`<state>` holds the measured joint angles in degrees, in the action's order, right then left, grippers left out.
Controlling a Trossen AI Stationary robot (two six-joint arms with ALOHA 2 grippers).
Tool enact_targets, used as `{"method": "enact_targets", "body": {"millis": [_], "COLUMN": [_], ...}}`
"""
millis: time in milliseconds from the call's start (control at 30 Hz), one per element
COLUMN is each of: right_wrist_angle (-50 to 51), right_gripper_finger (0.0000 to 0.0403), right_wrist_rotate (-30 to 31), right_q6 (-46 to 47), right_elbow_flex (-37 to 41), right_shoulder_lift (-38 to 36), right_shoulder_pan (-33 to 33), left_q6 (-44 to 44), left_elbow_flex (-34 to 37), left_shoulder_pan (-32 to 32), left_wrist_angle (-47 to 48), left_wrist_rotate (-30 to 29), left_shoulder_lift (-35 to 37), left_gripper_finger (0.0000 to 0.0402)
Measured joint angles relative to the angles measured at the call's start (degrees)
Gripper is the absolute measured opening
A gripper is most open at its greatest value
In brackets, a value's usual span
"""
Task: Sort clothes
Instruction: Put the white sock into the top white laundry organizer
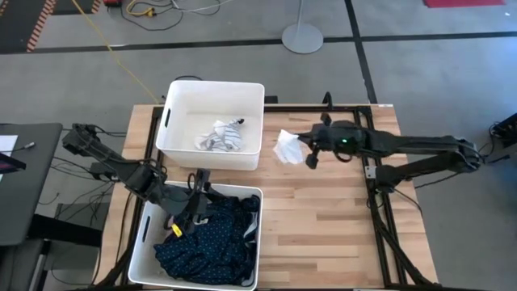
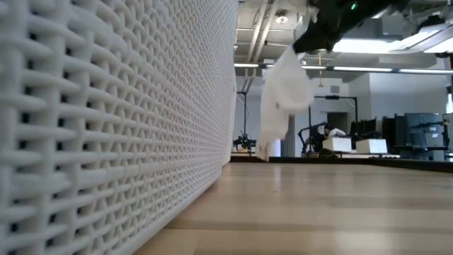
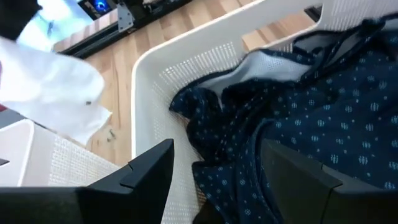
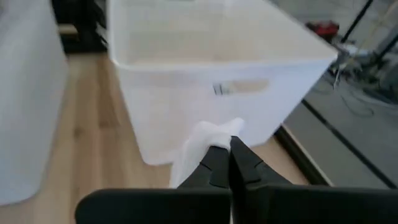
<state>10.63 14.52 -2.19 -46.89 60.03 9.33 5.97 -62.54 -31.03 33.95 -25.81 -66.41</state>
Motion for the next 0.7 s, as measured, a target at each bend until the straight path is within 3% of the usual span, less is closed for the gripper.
{"method": "enact_targets", "body": {"millis": [400, 700], "right_wrist_angle": [2.3, 2.2], "right_gripper_finger": [0.0000, 0.0000], "right_wrist_rotate": [1.8, 1.9], "right_q6": [-0.7, -2.9], "right_elbow_flex": [-1.5, -1.5], "right_shoulder_lift": [-7.3, -8.8], "right_shoulder_pan": [-7.8, -13.1], "left_q6": [2.3, 11.7], "left_elbow_flex": [0.0, 0.0], "left_shoulder_pan": [0.0, 2.2], "left_wrist_angle": [-4.0, -14.3], "left_wrist_rotate": [-0.2, -3.6], "left_shoulder_lift": [0.0, 0.0], "left_gripper_finger": [0.0235, 0.0235]}}
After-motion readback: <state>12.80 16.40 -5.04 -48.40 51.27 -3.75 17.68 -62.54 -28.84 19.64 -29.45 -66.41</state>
